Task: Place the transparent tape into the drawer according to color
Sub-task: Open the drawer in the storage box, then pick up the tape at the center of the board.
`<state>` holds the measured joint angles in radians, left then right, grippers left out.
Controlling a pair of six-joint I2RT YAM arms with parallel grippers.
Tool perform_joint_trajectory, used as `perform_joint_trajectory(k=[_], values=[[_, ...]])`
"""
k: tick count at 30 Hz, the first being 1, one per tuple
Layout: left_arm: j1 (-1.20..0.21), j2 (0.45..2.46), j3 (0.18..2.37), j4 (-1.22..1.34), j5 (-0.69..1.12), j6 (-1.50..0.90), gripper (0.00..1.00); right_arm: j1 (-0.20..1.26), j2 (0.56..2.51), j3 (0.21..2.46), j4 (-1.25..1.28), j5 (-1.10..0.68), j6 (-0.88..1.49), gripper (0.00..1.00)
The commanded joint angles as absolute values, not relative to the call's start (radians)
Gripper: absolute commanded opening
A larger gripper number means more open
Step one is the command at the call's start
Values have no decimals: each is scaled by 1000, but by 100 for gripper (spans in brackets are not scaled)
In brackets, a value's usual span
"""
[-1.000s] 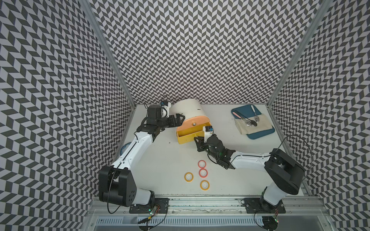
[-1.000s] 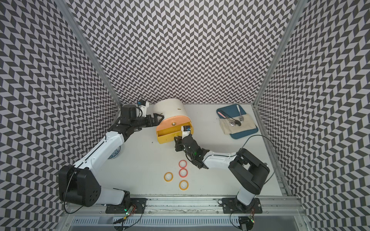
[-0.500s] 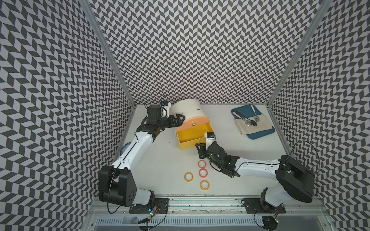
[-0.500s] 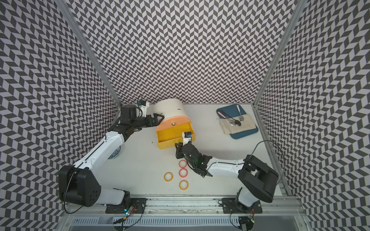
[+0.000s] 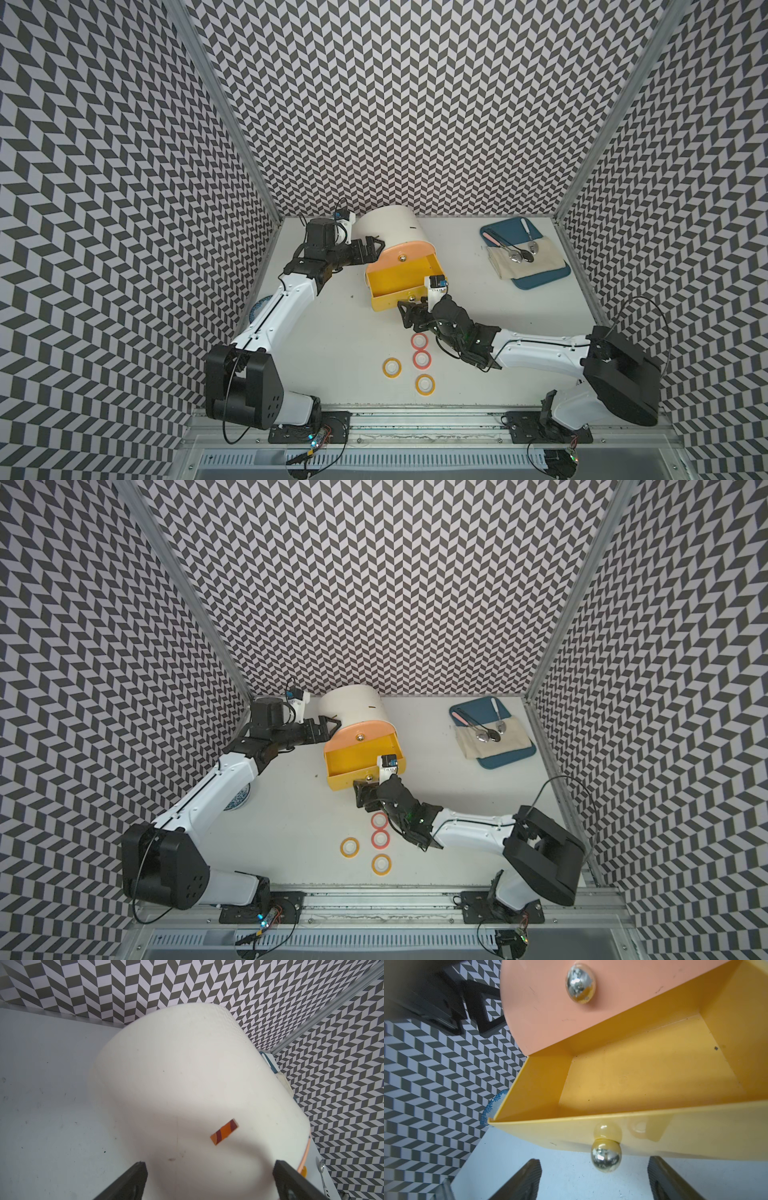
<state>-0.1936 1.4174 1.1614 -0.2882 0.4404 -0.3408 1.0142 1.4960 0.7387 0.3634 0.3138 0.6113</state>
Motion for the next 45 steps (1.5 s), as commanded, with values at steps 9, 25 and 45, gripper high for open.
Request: perform_joint_trajectory(k=[9, 25, 45], values=[[-187, 1303, 1147, -261, 447, -366, 100, 1024, 1375, 776, 114, 160, 573, 100], [-241, 973, 876, -446, 437, -374, 100, 1050, 1331, 875, -448, -36, 576, 100], [-411, 800, 675, -580, 347, -485, 100, 1199, 1577, 974, -710, 66, 609, 71]])
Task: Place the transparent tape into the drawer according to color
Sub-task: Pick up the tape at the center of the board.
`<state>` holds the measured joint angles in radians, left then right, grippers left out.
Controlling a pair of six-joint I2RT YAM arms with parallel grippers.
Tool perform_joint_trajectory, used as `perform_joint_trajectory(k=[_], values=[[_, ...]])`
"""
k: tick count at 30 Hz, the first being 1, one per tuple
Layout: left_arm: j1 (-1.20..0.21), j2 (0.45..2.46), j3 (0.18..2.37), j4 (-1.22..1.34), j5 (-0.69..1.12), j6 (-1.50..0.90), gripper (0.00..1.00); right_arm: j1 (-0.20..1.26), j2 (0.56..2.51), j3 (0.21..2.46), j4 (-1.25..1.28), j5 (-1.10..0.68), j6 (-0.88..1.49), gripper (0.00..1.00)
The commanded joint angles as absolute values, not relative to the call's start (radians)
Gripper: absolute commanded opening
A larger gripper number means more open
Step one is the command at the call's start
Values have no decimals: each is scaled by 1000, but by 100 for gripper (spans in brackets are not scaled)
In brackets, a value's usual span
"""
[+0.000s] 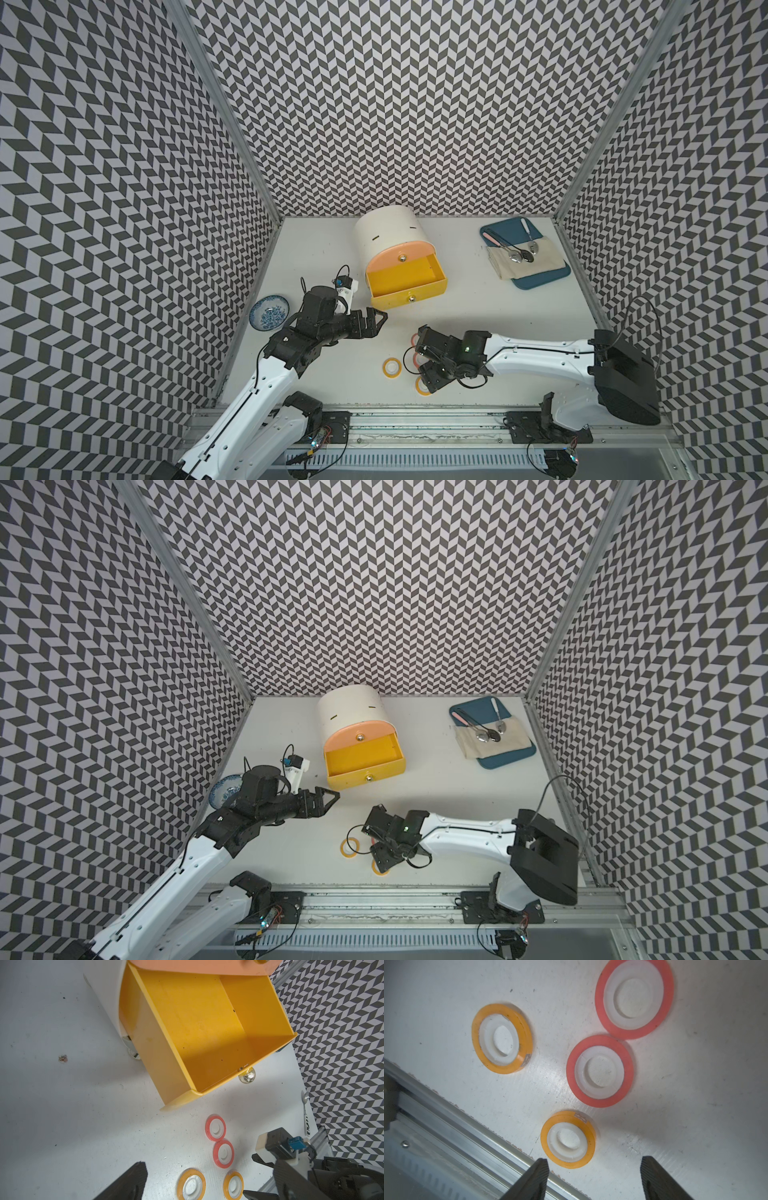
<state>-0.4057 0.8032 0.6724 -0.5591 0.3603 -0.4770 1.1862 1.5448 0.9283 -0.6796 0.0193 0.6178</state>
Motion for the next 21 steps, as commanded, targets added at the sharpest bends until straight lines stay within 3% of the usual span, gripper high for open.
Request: perform_joint_trajectory(k=[1, 21], values=[[-411, 799, 675, -581, 347, -487, 100, 1205, 1591, 988, -718, 72, 605, 69], [-411, 786, 675, -594, 340, -493, 100, 1259, 1728, 1020, -719, 81, 598, 38]])
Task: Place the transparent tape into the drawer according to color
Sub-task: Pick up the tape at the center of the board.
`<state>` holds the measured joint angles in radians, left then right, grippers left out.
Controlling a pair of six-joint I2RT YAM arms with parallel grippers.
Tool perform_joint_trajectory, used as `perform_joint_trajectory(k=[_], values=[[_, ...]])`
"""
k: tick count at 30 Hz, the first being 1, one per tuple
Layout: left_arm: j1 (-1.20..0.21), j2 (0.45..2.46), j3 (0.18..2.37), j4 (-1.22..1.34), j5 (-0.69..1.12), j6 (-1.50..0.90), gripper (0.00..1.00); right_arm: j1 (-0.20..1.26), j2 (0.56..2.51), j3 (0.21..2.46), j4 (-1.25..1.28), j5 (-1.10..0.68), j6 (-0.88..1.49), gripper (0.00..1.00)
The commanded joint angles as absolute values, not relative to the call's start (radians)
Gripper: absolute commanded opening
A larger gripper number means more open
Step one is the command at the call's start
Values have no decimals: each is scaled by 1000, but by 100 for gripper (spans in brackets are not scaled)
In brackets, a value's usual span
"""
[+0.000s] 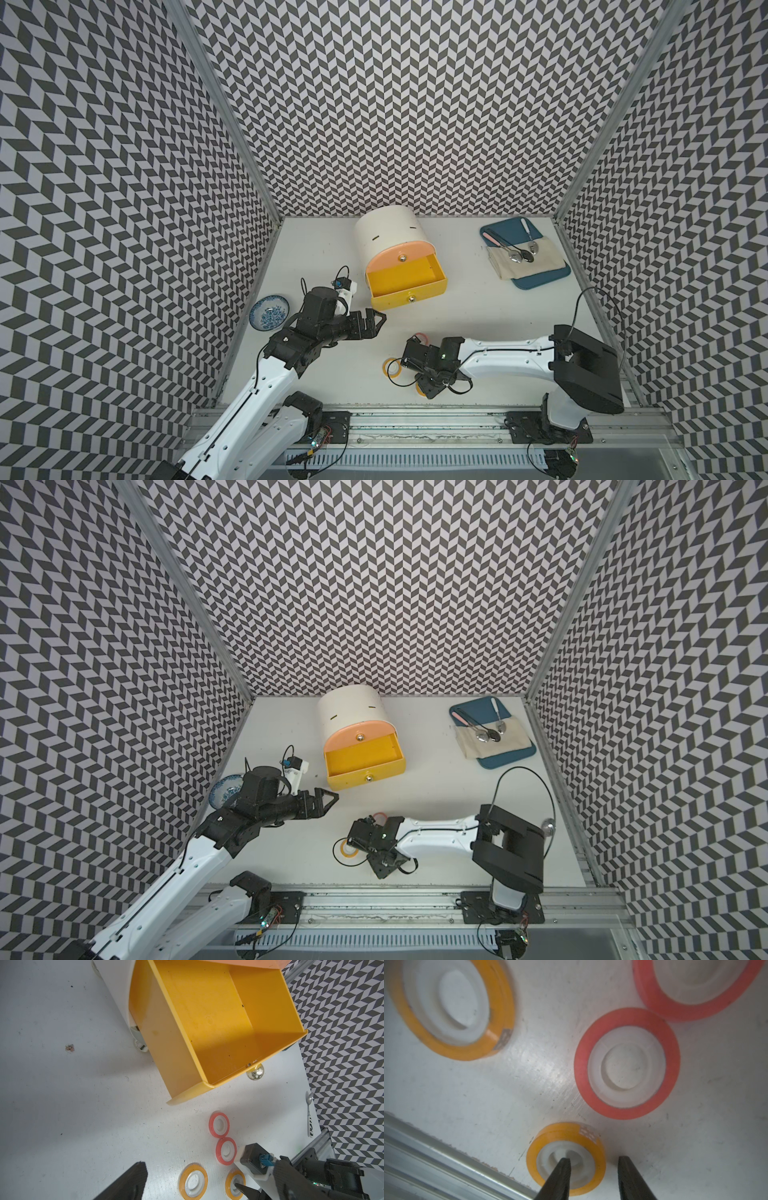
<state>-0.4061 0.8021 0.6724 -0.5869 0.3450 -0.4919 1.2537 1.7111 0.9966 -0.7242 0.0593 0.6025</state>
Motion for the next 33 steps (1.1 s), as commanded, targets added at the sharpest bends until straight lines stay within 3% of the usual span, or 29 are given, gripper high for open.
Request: perform_joint_trajectory(k=[1, 18, 33], values=[[-411, 786, 676, -594, 341, -494, 100, 1261, 1733, 1020, -718, 81, 597, 37], [-411, 794, 676, -595, 342, -491, 100, 1262, 1758, 997, -724, 77, 588, 1], [-423, 804, 674, -591, 339, -496, 100, 1216, 1583, 1050, -786, 127, 605, 0]])
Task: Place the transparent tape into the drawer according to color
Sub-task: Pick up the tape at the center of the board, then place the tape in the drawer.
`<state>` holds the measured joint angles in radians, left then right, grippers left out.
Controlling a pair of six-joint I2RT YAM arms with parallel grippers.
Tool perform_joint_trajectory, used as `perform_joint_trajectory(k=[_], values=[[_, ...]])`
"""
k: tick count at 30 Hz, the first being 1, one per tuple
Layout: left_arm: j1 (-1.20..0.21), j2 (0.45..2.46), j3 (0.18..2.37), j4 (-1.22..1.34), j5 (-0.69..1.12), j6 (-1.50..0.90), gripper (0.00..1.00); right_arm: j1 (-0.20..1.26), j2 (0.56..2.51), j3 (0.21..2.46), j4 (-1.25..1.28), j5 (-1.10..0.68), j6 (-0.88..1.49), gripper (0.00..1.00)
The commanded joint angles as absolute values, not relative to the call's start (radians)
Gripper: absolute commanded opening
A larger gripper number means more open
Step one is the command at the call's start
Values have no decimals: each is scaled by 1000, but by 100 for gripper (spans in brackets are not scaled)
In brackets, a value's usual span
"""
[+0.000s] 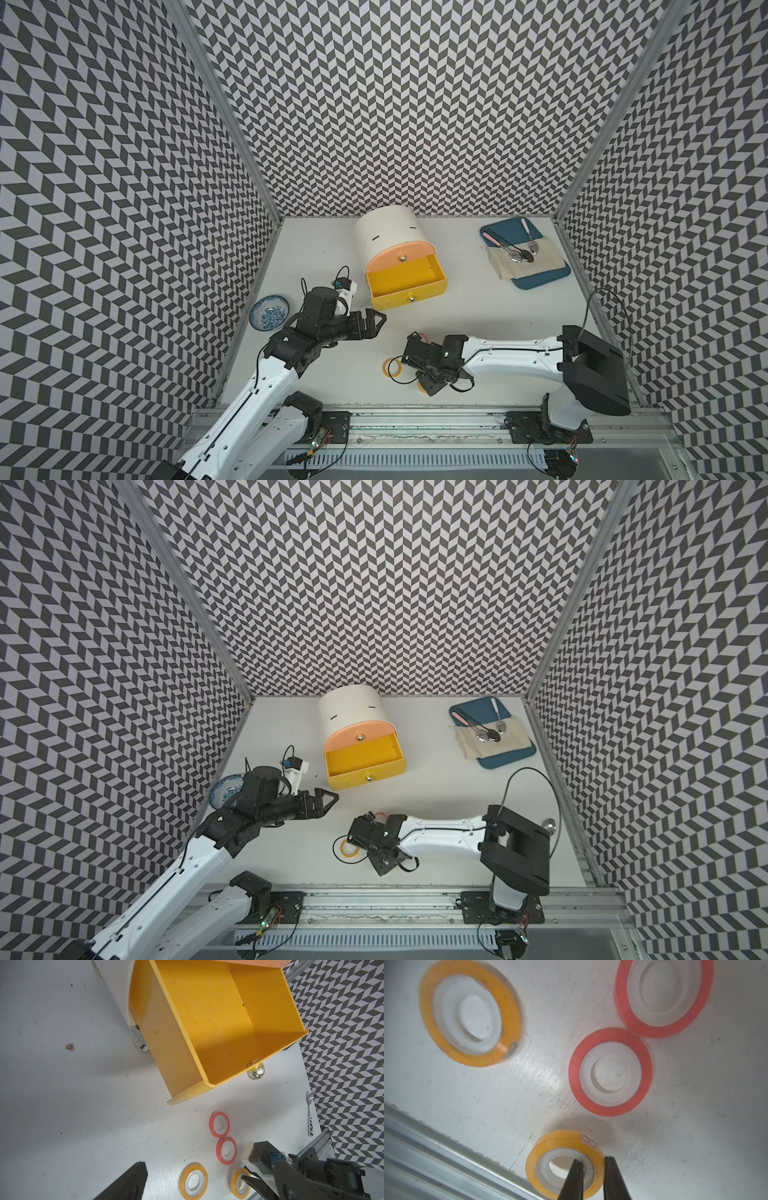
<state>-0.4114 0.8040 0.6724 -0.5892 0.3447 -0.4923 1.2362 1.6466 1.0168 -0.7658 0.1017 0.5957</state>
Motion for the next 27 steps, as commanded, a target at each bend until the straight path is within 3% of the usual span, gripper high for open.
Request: perform_joint_trajectory(k=[1, 14, 27], values=[[-427, 805, 672, -589, 338, -497, 100, 1209, 1570, 1052, -792, 130, 604, 0], [-525, 807, 651, -565, 288, -560, 100, 1043, 1400, 1186, -859, 186, 540, 0], [-673, 794, 565, -479, 174, -701, 100, 859, 1476, 1417, -745, 219, 408, 0]])
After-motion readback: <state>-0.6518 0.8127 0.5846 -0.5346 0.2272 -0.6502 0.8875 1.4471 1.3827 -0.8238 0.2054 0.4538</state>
